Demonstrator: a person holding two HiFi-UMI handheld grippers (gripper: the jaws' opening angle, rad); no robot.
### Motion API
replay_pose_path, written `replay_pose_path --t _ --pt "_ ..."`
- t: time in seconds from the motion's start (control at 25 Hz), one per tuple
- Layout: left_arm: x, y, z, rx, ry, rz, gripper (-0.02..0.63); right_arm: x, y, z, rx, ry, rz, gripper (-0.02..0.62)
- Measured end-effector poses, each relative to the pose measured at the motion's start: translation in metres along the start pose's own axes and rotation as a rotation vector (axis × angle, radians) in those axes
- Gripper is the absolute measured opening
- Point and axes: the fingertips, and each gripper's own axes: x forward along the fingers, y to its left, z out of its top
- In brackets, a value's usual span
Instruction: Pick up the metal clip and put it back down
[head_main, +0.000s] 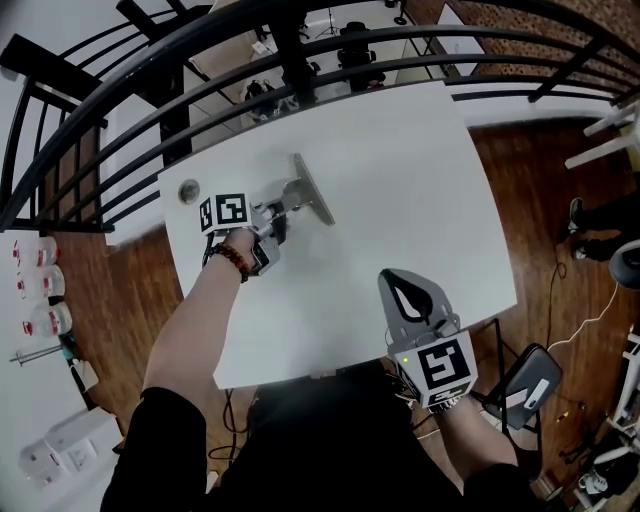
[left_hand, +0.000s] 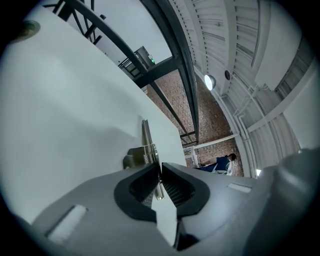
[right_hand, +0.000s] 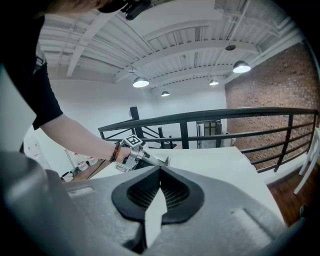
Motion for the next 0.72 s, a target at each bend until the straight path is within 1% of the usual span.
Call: replay_pose_path --t 0.04,0.16,0.28,0.4,0.48,0.56,0.72 --pt "0.000 0.000 0.001 0.005 -0.005 0.003 0.046 0.000 0.000 0.001 0.001 -0.003 0.000 -0.011" --pt "-0.003 -0.002 0.005 0.019 -0.015 0.015 0.119 0.000 -0.002 0.000 -0.003 -0.005 -0.009 -0.011" --pt "-0.016 -0.002 0.007 0.034 -0.039 0.042 0.127 0.000 0.005 0.004 -0.004 -0.012 -0.005 -0.011" --pt "-0.037 -0.001 0.009 0.049 -0.092 0.063 0.102 0.001 0.015 0.013 -0.011 -0.037 0.012 -0.011" --pt "-0.056 -0.002 0.008 0.076 -0.135 0.076 0.078 0.002 0.024 0.018 -0.024 -0.051 0.022 -0.011" --pt "-0.079 -0.010 0.005 0.123 -0.174 0.087 0.050 0.003 0.037 0.027 -0.042 -0.064 0.034 -0.011" --pt "-0.116 -0.037 -0.018 0.229 -0.230 0.111 0.029 0.000 0.060 0.032 -0.059 -0.085 0.054 -0.011"
